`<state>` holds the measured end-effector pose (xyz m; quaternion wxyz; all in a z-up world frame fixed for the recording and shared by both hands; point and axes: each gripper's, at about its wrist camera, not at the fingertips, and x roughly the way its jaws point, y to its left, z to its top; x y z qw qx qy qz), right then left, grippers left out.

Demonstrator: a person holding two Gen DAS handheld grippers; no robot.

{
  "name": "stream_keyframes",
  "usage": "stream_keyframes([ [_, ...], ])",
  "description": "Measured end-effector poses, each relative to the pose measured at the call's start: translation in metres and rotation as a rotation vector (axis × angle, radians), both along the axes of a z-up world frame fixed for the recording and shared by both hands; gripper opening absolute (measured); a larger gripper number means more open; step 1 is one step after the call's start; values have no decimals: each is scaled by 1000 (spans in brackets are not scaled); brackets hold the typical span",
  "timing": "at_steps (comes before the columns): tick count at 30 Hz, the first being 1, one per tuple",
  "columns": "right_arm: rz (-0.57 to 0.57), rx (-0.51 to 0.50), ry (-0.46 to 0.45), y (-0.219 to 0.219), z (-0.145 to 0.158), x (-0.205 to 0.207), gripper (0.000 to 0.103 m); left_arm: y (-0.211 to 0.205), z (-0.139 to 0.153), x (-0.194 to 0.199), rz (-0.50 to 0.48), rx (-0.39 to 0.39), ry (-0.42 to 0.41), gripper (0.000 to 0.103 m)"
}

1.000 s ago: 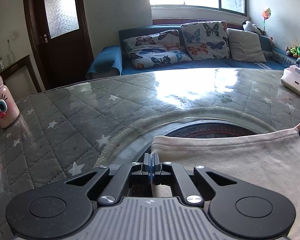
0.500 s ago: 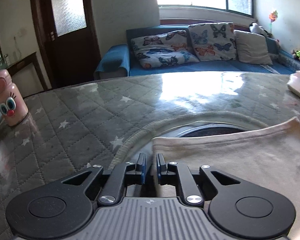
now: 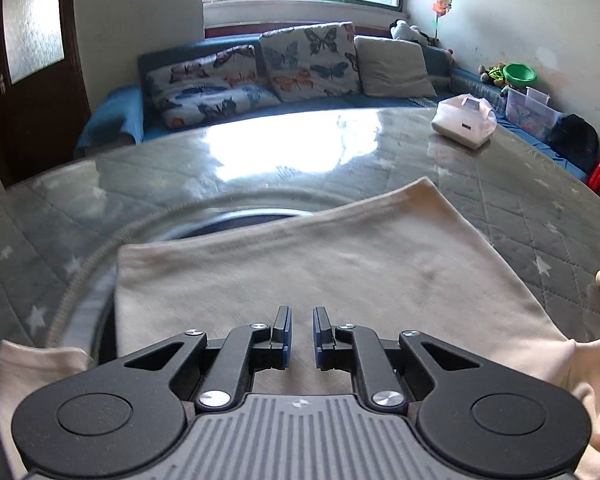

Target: Fold clothes

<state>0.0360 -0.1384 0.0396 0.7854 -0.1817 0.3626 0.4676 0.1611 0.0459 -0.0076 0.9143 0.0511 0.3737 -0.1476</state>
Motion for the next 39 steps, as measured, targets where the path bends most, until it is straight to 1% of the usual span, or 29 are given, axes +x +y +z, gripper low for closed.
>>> stream_keyframes([
  [5, 14, -33, -37, 12, -17, -5, 27, -1, -4, -2, -8, -3, 6, 12],
  [7, 18, -46, -42, 16, -25, -7, 25, -1, -4, -1, -7, -7, 6, 12],
  [8, 23, -49, -38, 17, -27, -8, 13, -1, -4, -1, -6, -8, 7, 13],
  [9, 30, -50, -34, 18, -29, -9, 5, -1, -4, -1, -6, -9, 7, 12],
  [15, 113, -69, -68, 17, -25, -37, 1, -1, -4, -2, 4, -9, 0, 13],
  [18, 130, -73, -44, 21, -31, -49, 1, -2, -4, -2, 10, -11, -4, 13],
  [20, 127, -77, -54, 24, -34, -53, 1, -1, -4, -3, 13, -14, -5, 13],
  [22, 110, -67, -64, 24, -31, -53, 3, 1, -3, -5, 13, -21, -4, 13],
  [23, 96, -53, -74, 23, -26, -53, 8, 3, -2, -6, 13, -24, -6, 14],
  [24, 83, -46, -95, 21, -21, -53, 18, 4, 0, -7, 14, -24, -10, 14],
  [25, 69, -43, -124, 18, -16, -52, 24, 6, 1, -8, 15, -24, -15, 14],
  [26, 56, -43, -147, 17, -13, -51, 35, 7, 2, -9, 17, -26, -16, 14],
  [27, 47, -45, -161, 18, -13, -50, 38, 8, 2, -9, 20, -28, -16, 14],
  [33, 84, -81, -188, 39, -30, -43, 38, 7, -1, -8, 16, -30, -9, 17],
  [35, 96, -100, -214, 44, -34, -44, 30, 7, -2, -8, 13, -30, -7, 17],
  [36, 95, -105, -215, 47, -36, -43, 23, 6, -3, -8, 12, -30, -6, 17],
  [37, 86, -104, -201, 49, -38, -40, 6, 6, -4, -9, 10, -30, -5, 17],
  [39, 77, -84, -172, 49, -37, -36, 3, 6, -4, -8, 7, -30, -6, 17],
])
